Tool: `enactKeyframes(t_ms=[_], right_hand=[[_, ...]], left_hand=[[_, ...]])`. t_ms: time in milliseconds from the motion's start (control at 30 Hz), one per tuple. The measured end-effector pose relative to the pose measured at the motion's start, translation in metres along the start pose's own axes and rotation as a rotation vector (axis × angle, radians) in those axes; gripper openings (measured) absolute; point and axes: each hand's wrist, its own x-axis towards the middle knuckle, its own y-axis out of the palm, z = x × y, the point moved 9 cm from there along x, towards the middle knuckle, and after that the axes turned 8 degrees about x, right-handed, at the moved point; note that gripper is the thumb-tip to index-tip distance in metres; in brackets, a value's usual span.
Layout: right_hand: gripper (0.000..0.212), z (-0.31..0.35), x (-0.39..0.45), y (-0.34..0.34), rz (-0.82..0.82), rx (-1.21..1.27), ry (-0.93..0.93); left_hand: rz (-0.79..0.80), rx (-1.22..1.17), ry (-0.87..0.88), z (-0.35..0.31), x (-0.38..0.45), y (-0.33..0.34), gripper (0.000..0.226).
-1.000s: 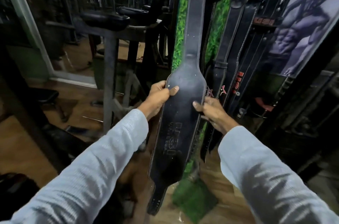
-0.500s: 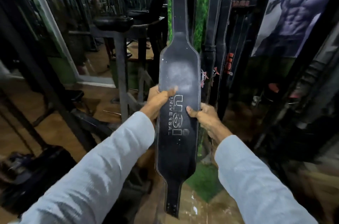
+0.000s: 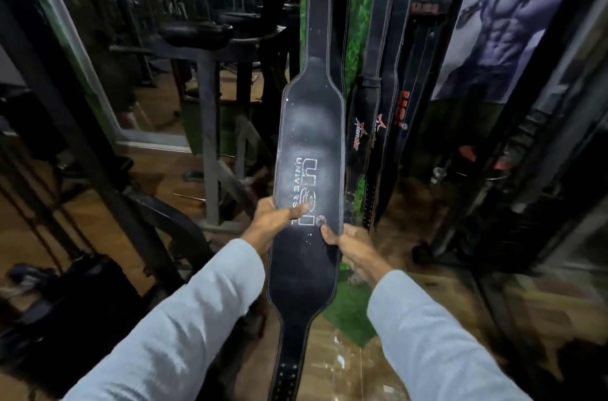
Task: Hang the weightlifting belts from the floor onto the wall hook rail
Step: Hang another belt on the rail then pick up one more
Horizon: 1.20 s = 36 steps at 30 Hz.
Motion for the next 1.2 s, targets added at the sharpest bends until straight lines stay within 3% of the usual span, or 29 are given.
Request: enactKeyframes(t_ms=[67,200,267,433,533,600,800,1033,1200], right_hand=[[0.103,-0.013,-0.003,0.002,-0.048,0.027,0.015],[0.043,-0.016,-0.028,0.025,-0.039,0.017,0.036],[0.026,-0.023,-0.033,0.024,-0.082,0.002,0.018],[0.029,-0.041,-0.048,0.033,-0.134,0.011,0.011],[0.029,-0.048,-0.056,0.033,-0.175,0.024,-0.017],[0.036,-0.057,-0.062,0.035,-0.167,-0.011,-0.002],[0.028,-0.072,-0.073,0.041,-0.164,0.016,0.015],[0.031,-0.099,-0.082,0.041,-0.146,0.064,0.115],[0.033,-0.116,-0.086,0.034,-0.124,0.119,0.094]], left_hand=[[-0.040,-0.022,-0.002,0.010,-0.005,-0.013,0.022],[0.010,-0.047,0.002,0.027,-0.010,-0.024,0.032],[0.014,-0.072,-0.036,0.041,-0.017,-0.032,0.034],[0.143,-0.104,-0.103,0.058,-0.027,-0.038,0.054],[0.132,-0.133,-0.134,0.066,-0.034,-0.045,0.057],[0.154,-0.115,-0.130,0.068,-0.039,-0.045,0.054],[0.120,-0.087,-0.140,0.074,-0.047,-0.053,0.027],[0.084,-0.063,-0.181,0.092,-0.054,-0.053,0.028],[0.078,-0.047,-0.200,0.093,-0.065,-0.048,0.046]])
